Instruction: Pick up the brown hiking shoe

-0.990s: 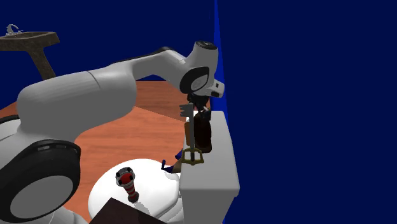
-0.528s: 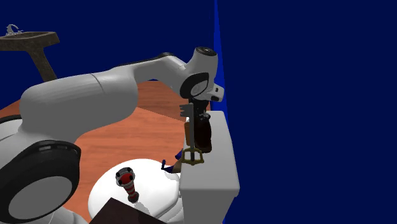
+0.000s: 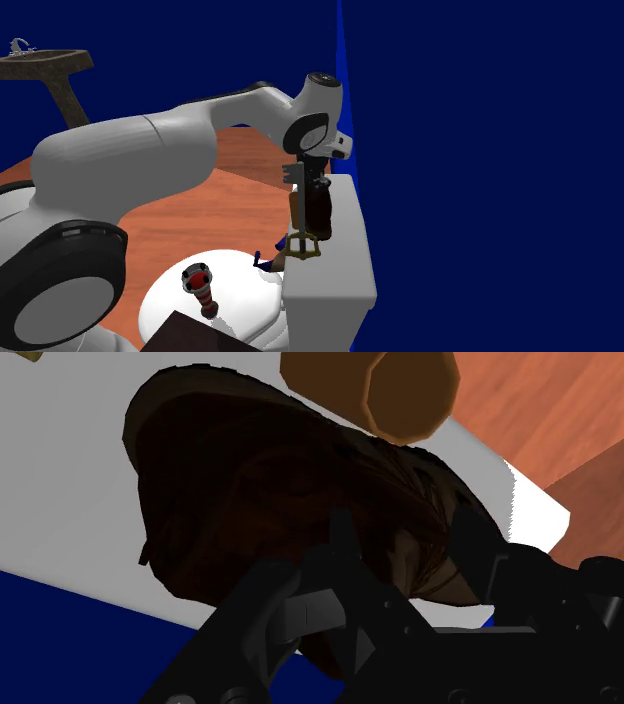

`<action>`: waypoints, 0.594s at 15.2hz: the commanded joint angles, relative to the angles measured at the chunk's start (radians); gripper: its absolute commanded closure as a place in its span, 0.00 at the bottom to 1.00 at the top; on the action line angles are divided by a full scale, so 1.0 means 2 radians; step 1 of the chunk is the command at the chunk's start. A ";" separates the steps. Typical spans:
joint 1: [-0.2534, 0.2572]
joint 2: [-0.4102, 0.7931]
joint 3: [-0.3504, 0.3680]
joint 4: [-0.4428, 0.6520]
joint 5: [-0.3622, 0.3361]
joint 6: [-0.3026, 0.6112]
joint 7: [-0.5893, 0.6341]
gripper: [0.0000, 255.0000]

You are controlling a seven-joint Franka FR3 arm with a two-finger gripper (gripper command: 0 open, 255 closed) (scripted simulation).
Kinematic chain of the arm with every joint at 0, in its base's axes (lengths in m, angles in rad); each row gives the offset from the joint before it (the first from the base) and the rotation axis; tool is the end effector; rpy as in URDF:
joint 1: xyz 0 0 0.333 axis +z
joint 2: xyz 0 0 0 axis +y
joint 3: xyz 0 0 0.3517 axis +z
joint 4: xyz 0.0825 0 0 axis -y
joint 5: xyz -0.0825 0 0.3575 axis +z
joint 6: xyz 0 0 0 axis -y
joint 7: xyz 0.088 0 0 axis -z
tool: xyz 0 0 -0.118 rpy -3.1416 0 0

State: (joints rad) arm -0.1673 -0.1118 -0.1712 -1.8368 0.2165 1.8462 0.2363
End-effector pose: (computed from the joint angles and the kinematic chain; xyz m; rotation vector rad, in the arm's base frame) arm 0.4869 -0.1561 0.6134 -2.7718 0.8902 -0.1906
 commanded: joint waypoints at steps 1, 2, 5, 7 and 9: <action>0.000 0.000 0.000 0.011 -0.001 -0.010 0.002 1.00; 0.000 0.001 0.000 0.019 -0.001 -0.017 0.003 1.00; 0.000 0.004 -0.001 0.042 -0.001 -0.037 0.007 1.00; -0.001 0.006 -0.001 0.058 -0.001 -0.051 0.009 1.00; -0.001 0.009 -0.002 0.075 -0.001 -0.065 0.012 1.00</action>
State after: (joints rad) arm -0.1683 -0.0977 -0.1736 -1.7087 0.2132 1.7320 0.2580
